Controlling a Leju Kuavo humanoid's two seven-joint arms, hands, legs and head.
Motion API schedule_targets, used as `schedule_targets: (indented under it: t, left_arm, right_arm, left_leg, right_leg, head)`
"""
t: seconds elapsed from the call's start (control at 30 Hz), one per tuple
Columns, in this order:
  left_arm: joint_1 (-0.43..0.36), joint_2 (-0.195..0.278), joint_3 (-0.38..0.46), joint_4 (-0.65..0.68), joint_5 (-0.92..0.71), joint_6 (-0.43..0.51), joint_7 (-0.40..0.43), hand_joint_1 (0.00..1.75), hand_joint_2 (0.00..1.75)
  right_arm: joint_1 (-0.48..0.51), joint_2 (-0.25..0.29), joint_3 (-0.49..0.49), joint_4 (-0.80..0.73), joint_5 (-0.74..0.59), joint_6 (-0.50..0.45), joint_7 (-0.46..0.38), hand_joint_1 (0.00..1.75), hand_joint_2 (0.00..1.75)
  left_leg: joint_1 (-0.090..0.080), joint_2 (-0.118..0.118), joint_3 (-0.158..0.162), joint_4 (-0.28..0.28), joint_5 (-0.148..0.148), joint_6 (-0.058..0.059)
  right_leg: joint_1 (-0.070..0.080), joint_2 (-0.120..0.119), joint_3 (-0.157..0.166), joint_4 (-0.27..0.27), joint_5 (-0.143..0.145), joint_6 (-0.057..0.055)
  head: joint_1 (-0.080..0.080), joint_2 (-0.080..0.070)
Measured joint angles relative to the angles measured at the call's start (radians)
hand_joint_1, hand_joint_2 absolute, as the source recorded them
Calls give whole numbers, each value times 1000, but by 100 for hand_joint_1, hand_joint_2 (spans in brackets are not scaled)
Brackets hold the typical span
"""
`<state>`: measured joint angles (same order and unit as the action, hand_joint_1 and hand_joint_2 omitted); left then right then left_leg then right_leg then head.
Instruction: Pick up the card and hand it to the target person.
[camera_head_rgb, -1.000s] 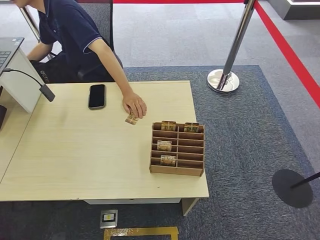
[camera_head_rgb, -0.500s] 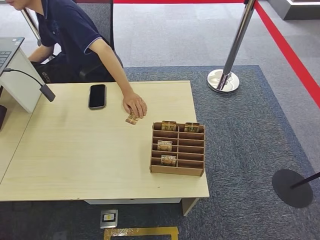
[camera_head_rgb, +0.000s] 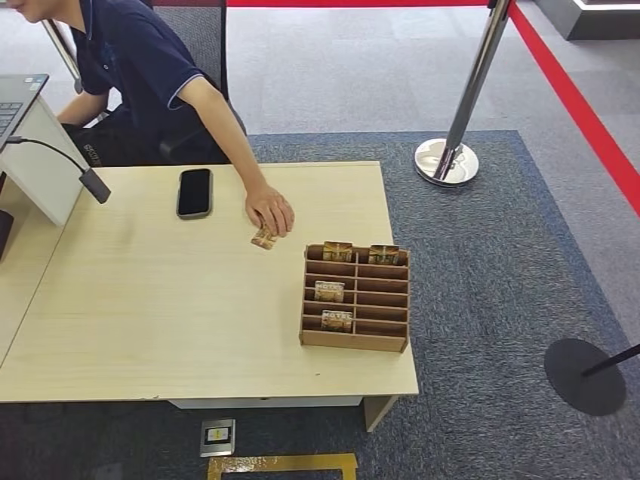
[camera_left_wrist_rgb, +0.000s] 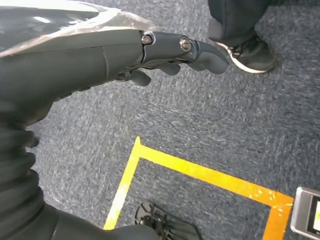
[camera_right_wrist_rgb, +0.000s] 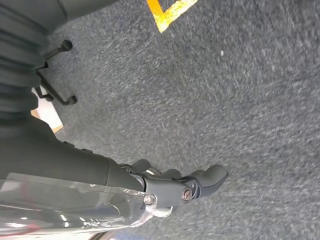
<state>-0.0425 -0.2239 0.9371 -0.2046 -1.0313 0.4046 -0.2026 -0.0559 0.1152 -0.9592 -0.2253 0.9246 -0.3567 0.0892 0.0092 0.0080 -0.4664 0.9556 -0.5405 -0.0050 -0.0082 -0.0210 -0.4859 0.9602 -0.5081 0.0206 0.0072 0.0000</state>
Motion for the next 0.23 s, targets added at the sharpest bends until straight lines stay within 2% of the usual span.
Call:
schedule_targets:
  t: [0.23]
  left_arm:
    - [24, 28, -110, -19, 132, -51, 26, 0, 175]
  right_arm:
    - [25, -15, 117, -13, -118, 45, -10, 0, 175]
  left_leg:
    - [0, 0, 0, 0, 0, 0]
  right_leg:
    - [0, 0, 0, 0, 0, 0]
  head:
    - [0, 0]
